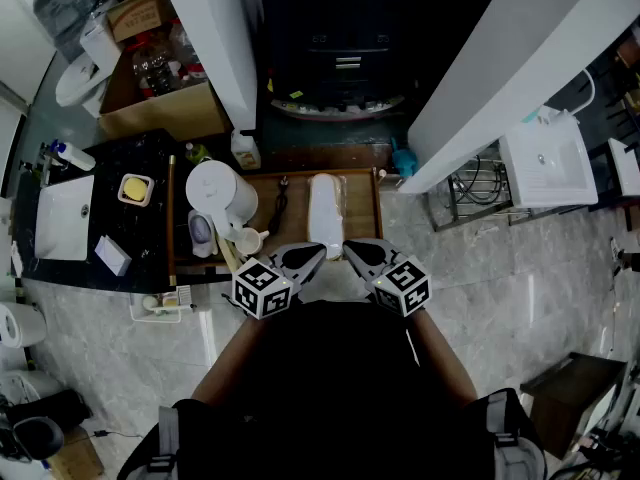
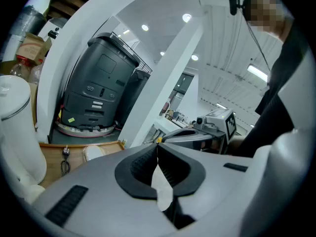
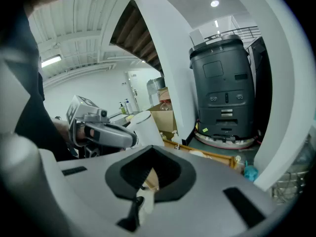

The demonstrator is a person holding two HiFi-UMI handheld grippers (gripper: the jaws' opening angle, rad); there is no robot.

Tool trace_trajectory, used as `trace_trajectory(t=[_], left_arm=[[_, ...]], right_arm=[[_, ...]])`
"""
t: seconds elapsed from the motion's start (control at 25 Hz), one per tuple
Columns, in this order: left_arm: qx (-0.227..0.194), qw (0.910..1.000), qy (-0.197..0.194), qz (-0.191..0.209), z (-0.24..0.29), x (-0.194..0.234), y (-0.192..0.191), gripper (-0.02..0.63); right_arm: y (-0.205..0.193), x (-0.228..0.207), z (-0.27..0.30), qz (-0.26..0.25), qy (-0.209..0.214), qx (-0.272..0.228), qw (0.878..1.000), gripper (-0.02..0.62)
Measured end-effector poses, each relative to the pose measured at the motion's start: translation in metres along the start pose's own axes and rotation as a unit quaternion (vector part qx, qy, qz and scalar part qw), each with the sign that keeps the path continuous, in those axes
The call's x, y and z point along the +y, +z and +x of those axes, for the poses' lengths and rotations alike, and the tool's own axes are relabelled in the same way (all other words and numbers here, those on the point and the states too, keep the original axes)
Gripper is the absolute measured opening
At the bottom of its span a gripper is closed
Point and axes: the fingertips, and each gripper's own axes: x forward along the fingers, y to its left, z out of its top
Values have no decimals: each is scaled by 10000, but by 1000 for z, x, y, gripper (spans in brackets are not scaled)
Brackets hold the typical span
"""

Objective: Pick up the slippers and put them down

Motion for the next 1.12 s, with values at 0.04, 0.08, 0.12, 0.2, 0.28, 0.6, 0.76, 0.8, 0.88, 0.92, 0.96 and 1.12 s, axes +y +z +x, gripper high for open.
trace_trajectory(t=[0.04,0.08,0.12,0.2,0.28,0.6,0.76,0.8,0.88,0.92,0.96,1.12], left_arm=[[-5,10000,7,-21,0,0,-1,12],[-10,10000,14,-40,0,-1,-1,12],[-12,10000,19,-54,0,-1,-2,12],[-9,10000,23,-63,-1,-2,-2,12],[4,10000,14,-59,0,-3,-3,12],[54,9999,39,-145,-1,0,-8,12],[65,9998,105,-182,0,2,-10,12],[72,9997,110,-207,0,3,-12,12],[94,9996,117,-245,0,5,-13,12],[108,9995,120,-260,1,6,-14,12],[121,9995,125,-279,2,6,-15,12],[170,9988,169,-435,2,10,-23,12]], right_arm=[[1,0,0,-8,0,-4,10000,8],[2,1,-1,-15,0,-8,10000,8],[2,1,-1,-23,0,-11,10000,9],[4,2,-1,-40,-4,-16,10000,9],[4,3,-1,-48,-7,-20,10000,8],[-6,4,1,-33,-43,28,10000,9],[-5,5,0,51,44,-92,9999,11],[-5,4,1,73,54,-100,9999,11],[-8,2,3,91,55,-72,9999,11],[-9,1,4,98,63,-54,9999,11],[-11,0,4,113,84,-40,9999,11],[-20,5,10,251,254,51,9993,15]])
